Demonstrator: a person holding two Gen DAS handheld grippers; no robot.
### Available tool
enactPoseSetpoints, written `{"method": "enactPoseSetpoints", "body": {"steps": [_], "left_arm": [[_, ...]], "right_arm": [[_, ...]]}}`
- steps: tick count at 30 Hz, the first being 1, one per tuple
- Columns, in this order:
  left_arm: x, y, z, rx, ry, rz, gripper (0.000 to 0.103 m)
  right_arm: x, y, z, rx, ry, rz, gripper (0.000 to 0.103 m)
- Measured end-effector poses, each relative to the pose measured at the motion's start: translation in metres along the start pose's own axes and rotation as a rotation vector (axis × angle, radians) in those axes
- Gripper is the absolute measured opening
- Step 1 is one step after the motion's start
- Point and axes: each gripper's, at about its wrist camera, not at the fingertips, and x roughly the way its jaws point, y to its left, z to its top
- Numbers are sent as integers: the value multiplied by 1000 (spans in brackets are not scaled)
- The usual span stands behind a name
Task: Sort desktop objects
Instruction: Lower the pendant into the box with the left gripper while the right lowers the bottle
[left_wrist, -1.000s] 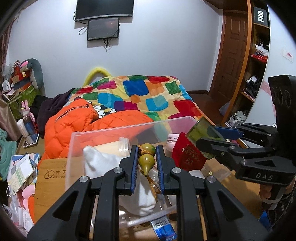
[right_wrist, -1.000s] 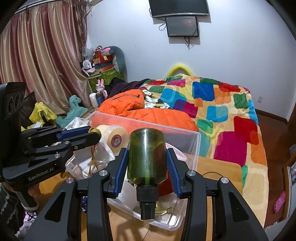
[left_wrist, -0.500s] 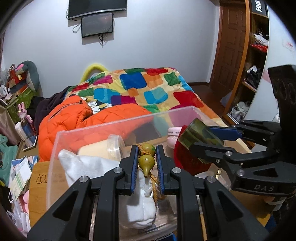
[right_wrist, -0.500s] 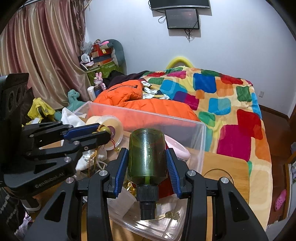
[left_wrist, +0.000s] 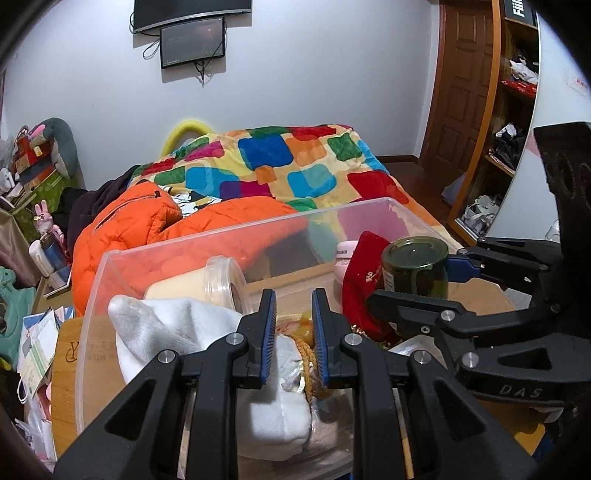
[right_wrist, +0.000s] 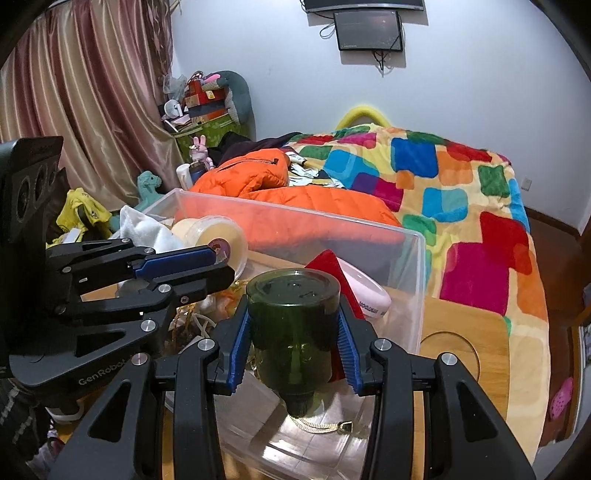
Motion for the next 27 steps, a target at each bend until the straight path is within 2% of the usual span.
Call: {"method": "enactPoseSetpoints", "body": {"steps": [3, 9, 16, 18, 19, 21, 23, 27], "left_arm": [[0, -1, -1, 4, -1, -1, 25], [1, -2, -4, 11, -4, 19, 30], [-5, -2, -5, 13, -8, 19, 47], [-8, -4, -5, 17, -15, 25, 53], [-11, -4, -6, 16, -20, 31, 59], [-15, -4, -7, 17, -30, 28, 64], [-22, -5, -9, 20, -44, 31, 70], [-32, -8, -10, 29, -61, 33, 75]], "right_arm": [[0, 3, -1, -13, -4, -7, 39], [-1, 2, -1, -4, 2, -14, 39], [-13, 0, -2, 8, -9, -24, 39], [-19, 1, -2, 7, -15, -31, 39], [-21, 1, -2, 7, -17, -34, 39], [-28, 2, -3, 9, -25, -42, 44], [-37, 3, -5, 9, -42, -58, 56], [-50, 8, -7, -3, -62, -83, 65]]}}
